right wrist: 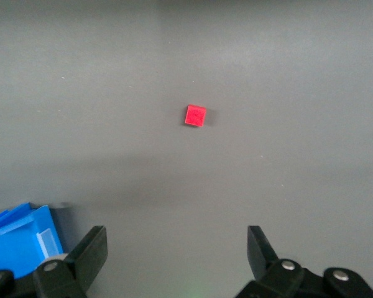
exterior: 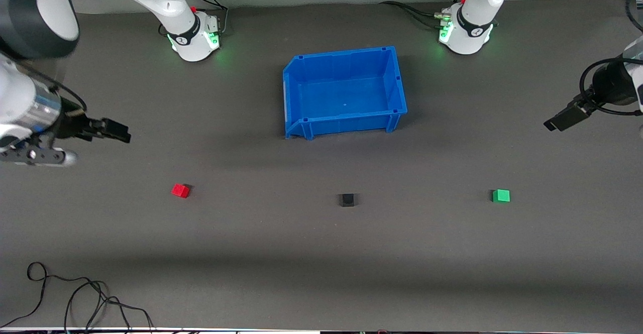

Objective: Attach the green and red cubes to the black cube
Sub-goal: 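Reach the right gripper down to the red cube while the left gripper approaches, then grasp the red cube with the right gripper while the left gripper grasps green, then lift the red cube and green cube toward the black cube, then lower the red cube and green cube against the black cube's sides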

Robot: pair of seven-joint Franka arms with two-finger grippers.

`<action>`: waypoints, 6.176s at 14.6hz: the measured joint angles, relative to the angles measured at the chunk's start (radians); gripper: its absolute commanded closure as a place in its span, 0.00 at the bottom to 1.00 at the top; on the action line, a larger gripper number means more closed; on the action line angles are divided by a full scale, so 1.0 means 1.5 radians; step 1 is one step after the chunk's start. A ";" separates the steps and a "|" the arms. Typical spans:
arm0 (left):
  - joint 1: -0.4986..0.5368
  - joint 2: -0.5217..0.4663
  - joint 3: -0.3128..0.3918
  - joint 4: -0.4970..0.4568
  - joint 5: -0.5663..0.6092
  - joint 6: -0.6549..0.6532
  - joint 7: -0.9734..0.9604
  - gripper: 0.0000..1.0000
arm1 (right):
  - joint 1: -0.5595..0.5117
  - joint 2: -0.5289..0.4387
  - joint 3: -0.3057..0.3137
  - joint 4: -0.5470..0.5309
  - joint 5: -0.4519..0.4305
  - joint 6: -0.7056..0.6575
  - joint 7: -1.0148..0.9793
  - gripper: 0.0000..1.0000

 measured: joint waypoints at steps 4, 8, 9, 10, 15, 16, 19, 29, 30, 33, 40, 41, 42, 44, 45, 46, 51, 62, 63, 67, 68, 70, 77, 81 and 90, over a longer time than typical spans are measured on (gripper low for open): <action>0.011 0.015 0.003 0.004 -0.061 0.001 -0.280 0.00 | -0.003 0.089 -0.007 -0.006 0.000 0.092 0.000 0.00; 0.050 0.047 0.006 0.015 -0.100 0.001 -0.451 0.00 | -0.003 0.156 -0.008 -0.020 0.000 0.175 0.001 0.00; 0.060 0.057 0.007 0.015 -0.107 0.001 -0.464 0.00 | -0.003 0.166 -0.008 -0.040 0.000 0.218 0.001 0.00; 0.073 0.069 0.007 0.015 -0.120 0.001 -0.469 0.00 | -0.003 0.172 -0.008 -0.067 0.000 0.268 0.001 0.00; 0.139 0.119 0.008 -0.063 -0.176 0.089 -0.373 0.00 | -0.003 0.205 -0.008 -0.183 0.000 0.453 0.001 0.00; 0.146 0.122 0.008 -0.095 -0.184 0.128 -0.357 0.00 | -0.003 0.213 -0.008 -0.188 0.000 0.469 0.001 0.00; 0.149 0.124 0.007 -0.193 -0.216 0.257 -0.298 0.00 | -0.004 0.242 -0.012 -0.198 0.000 0.514 0.003 0.01; 0.151 0.272 0.006 -0.298 -0.336 0.520 0.030 0.00 | -0.008 0.297 -0.014 -0.203 0.000 0.556 0.063 0.21; 0.151 0.286 0.006 -0.297 -0.345 0.532 0.051 0.00 | -0.008 0.297 -0.014 -0.203 0.000 0.556 0.064 0.24; 0.150 0.321 -0.001 -0.287 -0.354 0.580 0.068 0.00 | -0.008 0.297 -0.014 -0.203 0.000 0.556 0.064 0.35; 0.143 0.367 -0.006 -0.244 -0.418 0.613 0.067 0.00 | -0.008 0.301 -0.014 -0.204 0.007 0.556 0.068 0.39; 0.143 0.373 -0.006 -0.242 -0.418 0.618 0.067 0.00 | -0.008 0.302 -0.014 -0.204 0.008 0.556 0.068 0.39; 0.143 0.379 -0.006 -0.239 -0.419 0.621 0.067 0.01 | -0.008 0.302 -0.014 -0.204 0.008 0.556 0.069 0.39; 0.143 0.389 -0.006 -0.234 -0.420 0.623 0.067 0.44 | -0.008 0.302 -0.014 -0.204 0.009 0.556 0.069 0.39; 0.143 0.392 -0.006 -0.232 -0.420 0.624 0.067 0.59 | -0.008 0.302 -0.013 -0.204 0.009 0.556 0.069 0.39; 0.142 0.394 -0.006 -0.231 -0.421 0.624 0.067 0.72 | -0.006 0.303 -0.012 -0.204 0.009 0.556 0.069 0.39; 0.129 0.395 -0.008 -0.221 -0.421 0.623 0.049 0.94 | 0.002 0.309 -0.009 -0.203 0.009 0.558 0.070 0.39; 0.124 0.372 0.016 -0.055 -0.290 0.374 -0.165 0.94 | 0.002 0.309 -0.010 -0.203 0.009 0.560 0.070 0.83; 0.121 0.373 0.015 -0.055 -0.290 0.374 -0.179 0.94 | 0.002 0.309 -0.010 -0.203 0.009 0.560 0.070 0.84; 0.064 0.380 0.009 -0.055 -0.290 0.388 -0.286 0.96 | 0.002 0.309 -0.010 -0.202 0.009 0.566 0.071 1.00; 0.041 0.382 0.008 -0.055 -0.290 0.397 -0.315 0.96 | 0.002 0.308 -0.010 -0.200 0.014 0.567 0.080 1.00; -0.007 0.387 0.007 -0.055 -0.292 0.416 -0.365 0.97 | 0.002 0.302 -0.010 -0.195 0.038 0.566 0.107 1.00; -0.174 0.408 0.005 -0.083 -0.352 0.555 -0.450 0.97 | 0.060 0.265 0.003 -0.109 0.065 0.462 0.472 1.00; -0.249 0.433 0.004 -0.089 -0.355 0.641 -0.470 1.00 | 0.192 0.311 0.005 -0.005 0.067 0.438 0.803 1.00; -0.279 0.472 -0.012 -0.065 -0.356 0.685 -0.479 1.00 | 0.303 0.511 0.006 0.300 0.067 0.297 1.209 1.00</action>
